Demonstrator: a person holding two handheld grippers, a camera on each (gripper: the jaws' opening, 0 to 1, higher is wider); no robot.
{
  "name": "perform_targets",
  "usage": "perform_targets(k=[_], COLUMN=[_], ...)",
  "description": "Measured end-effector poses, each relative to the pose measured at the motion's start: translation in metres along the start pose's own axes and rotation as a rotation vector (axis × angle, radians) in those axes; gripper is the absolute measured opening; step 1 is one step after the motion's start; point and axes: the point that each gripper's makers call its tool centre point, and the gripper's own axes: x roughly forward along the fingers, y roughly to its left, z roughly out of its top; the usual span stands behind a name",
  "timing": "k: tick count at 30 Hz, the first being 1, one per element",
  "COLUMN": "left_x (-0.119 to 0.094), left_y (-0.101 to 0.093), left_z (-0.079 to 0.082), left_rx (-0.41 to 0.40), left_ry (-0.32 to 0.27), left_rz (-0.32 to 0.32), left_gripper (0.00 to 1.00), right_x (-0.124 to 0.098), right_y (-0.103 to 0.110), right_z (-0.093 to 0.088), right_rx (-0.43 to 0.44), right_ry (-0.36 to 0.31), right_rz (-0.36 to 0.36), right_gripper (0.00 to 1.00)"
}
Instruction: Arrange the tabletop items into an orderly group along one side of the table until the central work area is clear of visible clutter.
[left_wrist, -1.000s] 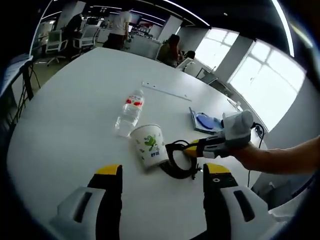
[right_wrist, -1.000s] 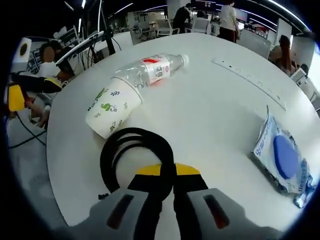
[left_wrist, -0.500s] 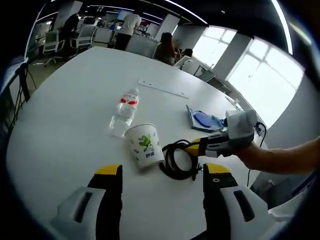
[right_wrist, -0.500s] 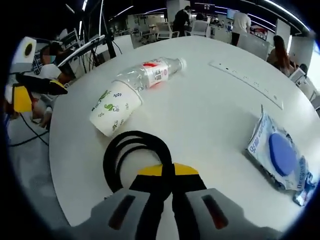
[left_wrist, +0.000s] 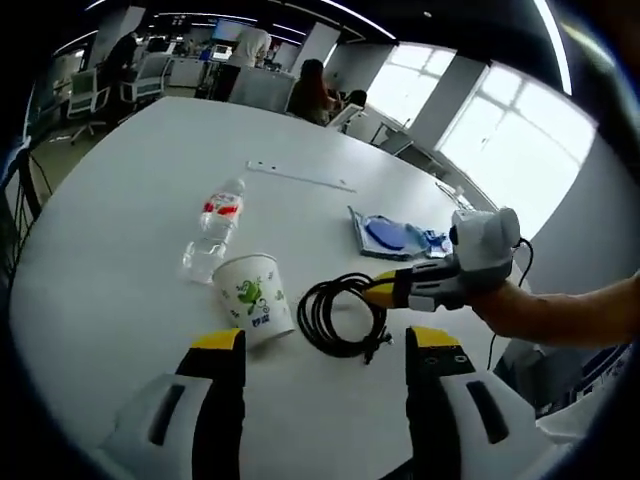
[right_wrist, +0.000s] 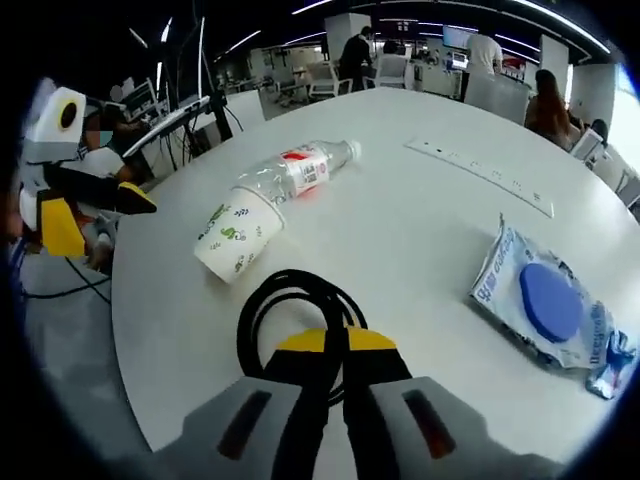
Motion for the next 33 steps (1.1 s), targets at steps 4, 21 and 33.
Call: perform_targets(k=[4, 21, 33], left_x=[0.005, 0.022, 0.044], left_y=[-0.009, -0.054, -0.088], left_z=[0.001, 0.017, 0.029], left_rx=[0.022, 0.104, 0.165], left_ry=[0.008, 0.025, 0.039], left_rz=[-0.009, -0.071, -0.119], left_gripper=[0.65, 0.66, 0.67], right_x=[-0.012, -0.080, -0.126], right_y=[-0.002, -0.051, -0.098], right_z=[0.003, -0.001, -0.015], right_rx=[0.008, 0.095, 0.168], right_ry=[-0.028, -0.128, -0.179], right_rz=[-0.003, -0.103, -0.194], right_gripper=[0.00, 0.00, 0.00])
